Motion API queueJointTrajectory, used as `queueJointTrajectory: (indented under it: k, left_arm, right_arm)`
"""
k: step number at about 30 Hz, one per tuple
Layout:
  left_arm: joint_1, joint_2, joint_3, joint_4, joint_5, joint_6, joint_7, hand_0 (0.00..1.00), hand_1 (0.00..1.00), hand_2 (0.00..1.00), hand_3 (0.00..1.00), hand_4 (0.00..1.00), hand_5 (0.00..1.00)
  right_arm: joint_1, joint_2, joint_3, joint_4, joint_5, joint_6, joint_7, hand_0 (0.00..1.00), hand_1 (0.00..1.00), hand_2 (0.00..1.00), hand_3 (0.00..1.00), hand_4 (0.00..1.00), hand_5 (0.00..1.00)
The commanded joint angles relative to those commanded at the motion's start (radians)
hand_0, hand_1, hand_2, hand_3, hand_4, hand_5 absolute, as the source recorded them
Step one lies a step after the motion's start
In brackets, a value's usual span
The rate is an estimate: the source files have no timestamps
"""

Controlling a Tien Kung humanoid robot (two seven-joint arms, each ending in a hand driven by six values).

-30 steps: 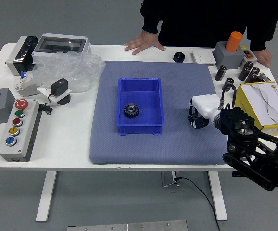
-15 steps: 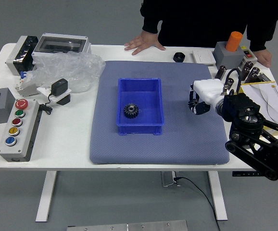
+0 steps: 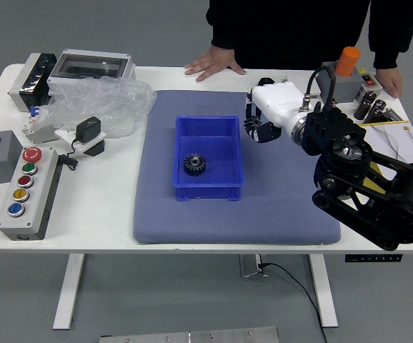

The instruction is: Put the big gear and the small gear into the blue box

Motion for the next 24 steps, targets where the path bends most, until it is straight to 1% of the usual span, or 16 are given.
queueJointTrajectory:
  k: [7,10,11,16,17,22,23,24]
  left_arm:
    - [0.002,0.001,-0.004,0.0,0.012,-0.002,0.001,0.843,0.807,0.817,0.852,0.719,0.278]
    - [0.002,0.001,-0.004,0.0,0.015,-0.003,0.001,0.843,0.807,0.817,0.852,0.719,0.278]
    - [0.002,0.001,-0.004,0.0,0.017,-0.003,0.002,0.843,0.808,0.816,0.852,0.716,0.278]
    - [0.002,0.001,-0.003,0.0,0.02,-0.004,0.002,0.843,0.808,0.816,0.852,0.716,0.278]
    - [0.002,0.002,-0.003,0.0,0.021,-0.004,0.002,0.843,0.808,0.816,0.852,0.714,0.277]
    - [0.001,0.002,-0.003,0.0,0.022,-0.004,0.002,0.843,0.808,0.816,0.852,0.714,0.277]
    - [0.001,0.002,-0.003,0.0,0.022,-0.004,0.002,0.843,0.808,0.816,0.853,0.712,0.277]
    - [0.001,0.002,-0.003,0.0,0.022,-0.004,0.002,0.843,0.808,0.816,0.853,0.712,0.277]
  right_arm:
    - [0.023,0.097,-0.006,-0.035,-0.003,-0.005,0.003,0.645,0.486,0.482,0.521,0.672,0.037]
    - [0.024,0.126,-0.006,-0.051,0.007,-0.003,0.003,0.645,0.486,0.482,0.521,0.672,0.037]
    - [0.024,0.134,-0.005,-0.057,0.014,0.0,0.002,0.65,0.529,0.563,0.62,0.628,0.302]
    - [0.023,0.159,0.005,-0.078,0.046,0.023,-0.008,0.65,0.529,0.563,0.62,0.628,0.302]
    - [0.023,0.162,0.007,-0.082,0.052,0.029,-0.009,0.64,0.608,0.723,0.841,0.806,0.419]
    - [0.022,0.169,0.018,-0.092,0.073,0.045,-0.012,0.64,0.608,0.723,0.841,0.806,0.419]
    - [0.022,0.169,0.02,-0.092,0.074,0.046,-0.013,0.674,0.641,0.797,0.93,0.86,0.479]
    - [0.022,0.169,0.022,-0.092,0.075,0.048,-0.013,0.674,0.641,0.797,0.93,0.86,0.479]
